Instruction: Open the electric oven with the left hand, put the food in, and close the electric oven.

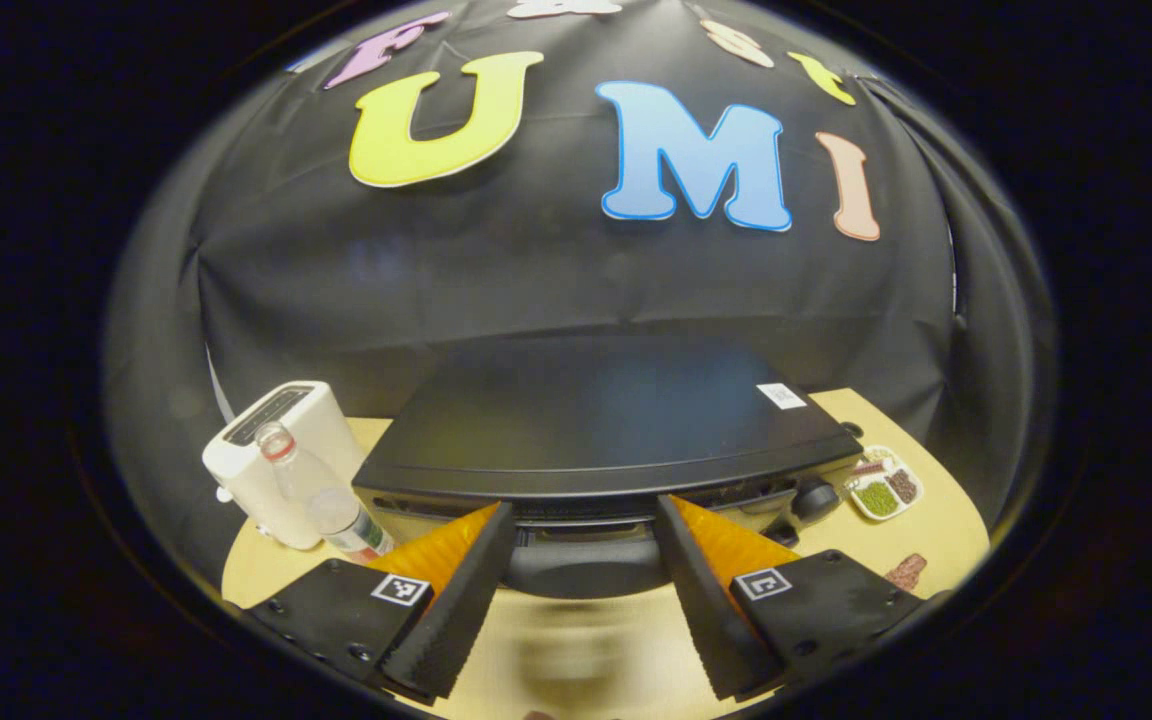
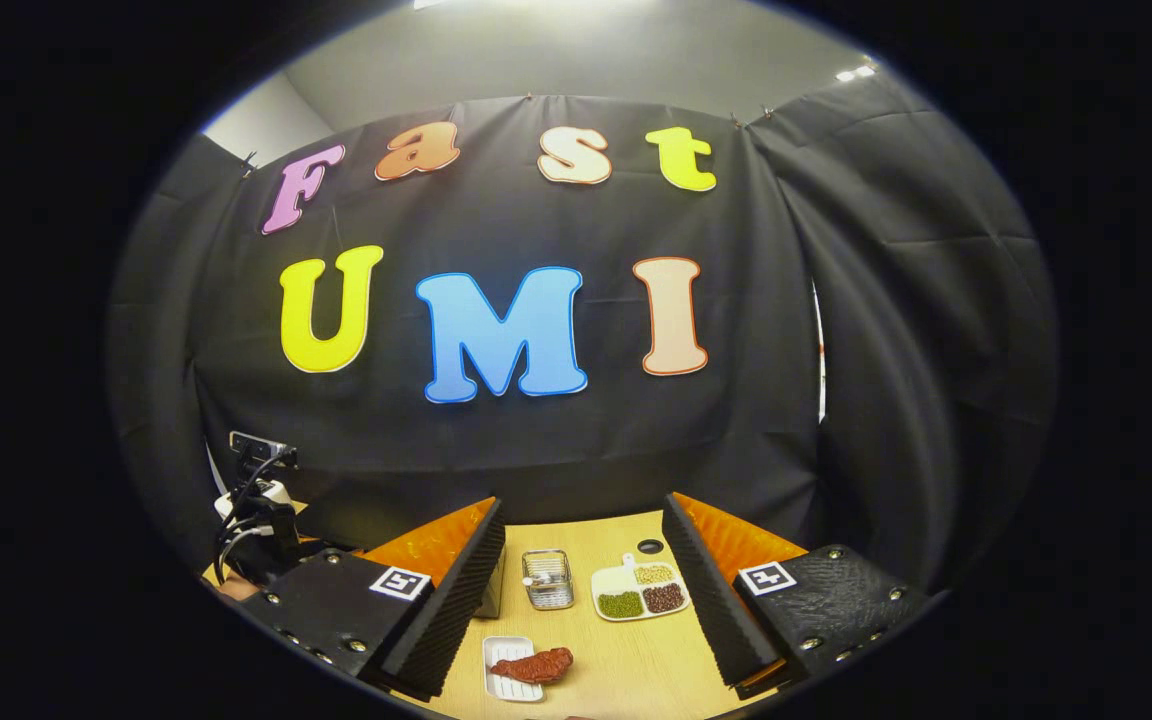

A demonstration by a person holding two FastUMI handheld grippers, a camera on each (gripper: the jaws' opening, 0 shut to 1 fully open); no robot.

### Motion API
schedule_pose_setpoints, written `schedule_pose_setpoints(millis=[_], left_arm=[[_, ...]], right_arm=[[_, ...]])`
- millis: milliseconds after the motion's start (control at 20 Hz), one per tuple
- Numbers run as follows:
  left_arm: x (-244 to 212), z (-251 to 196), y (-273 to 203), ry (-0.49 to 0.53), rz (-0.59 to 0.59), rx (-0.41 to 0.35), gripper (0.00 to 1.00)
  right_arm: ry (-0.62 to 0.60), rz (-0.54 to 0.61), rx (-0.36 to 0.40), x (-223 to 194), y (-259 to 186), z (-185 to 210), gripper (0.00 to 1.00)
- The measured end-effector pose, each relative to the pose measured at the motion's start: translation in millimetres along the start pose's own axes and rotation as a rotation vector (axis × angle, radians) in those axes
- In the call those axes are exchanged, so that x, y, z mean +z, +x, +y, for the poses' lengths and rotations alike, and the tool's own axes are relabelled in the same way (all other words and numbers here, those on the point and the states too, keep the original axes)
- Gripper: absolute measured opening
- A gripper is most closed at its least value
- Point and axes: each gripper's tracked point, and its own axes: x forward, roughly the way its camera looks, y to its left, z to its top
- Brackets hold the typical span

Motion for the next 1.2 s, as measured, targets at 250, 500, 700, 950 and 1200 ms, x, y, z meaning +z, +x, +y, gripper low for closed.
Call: schedule_pose_setpoints(millis=[250, 500, 700, 950, 1200], left_arm=[[-27.0, -3.7, -24.7, -0.006, 0.030, -0.016, 0.95], [-57.0, -7.9, -41.0, -0.003, 0.049, -0.021, 0.95], [-71.9, -7.6, -49.4, 0.008, 0.063, -0.020, 0.99], [-91.9, -8.6, -55.3, 0.022, 0.089, -0.017, 0.99], [-129.4, -11.6, -60.9, 0.026, 0.151, -0.021, 0.95]], right_arm=[[0.010, 0.008, 0.006, -5.9, -0.6, 4.4, 0.96], [0.015, 0.021, 0.020, -11.2, 0.4, 11.1, 0.96], [0.007, 0.028, 0.032, -14.0, 0.3, 17.3, 0.96], [-0.008, 0.037, 0.035, -17.9, -3.3, 18.3, 0.96], [-0.007, 0.054, 0.030, -24.3, -7.5, 13.3, 0.96]])
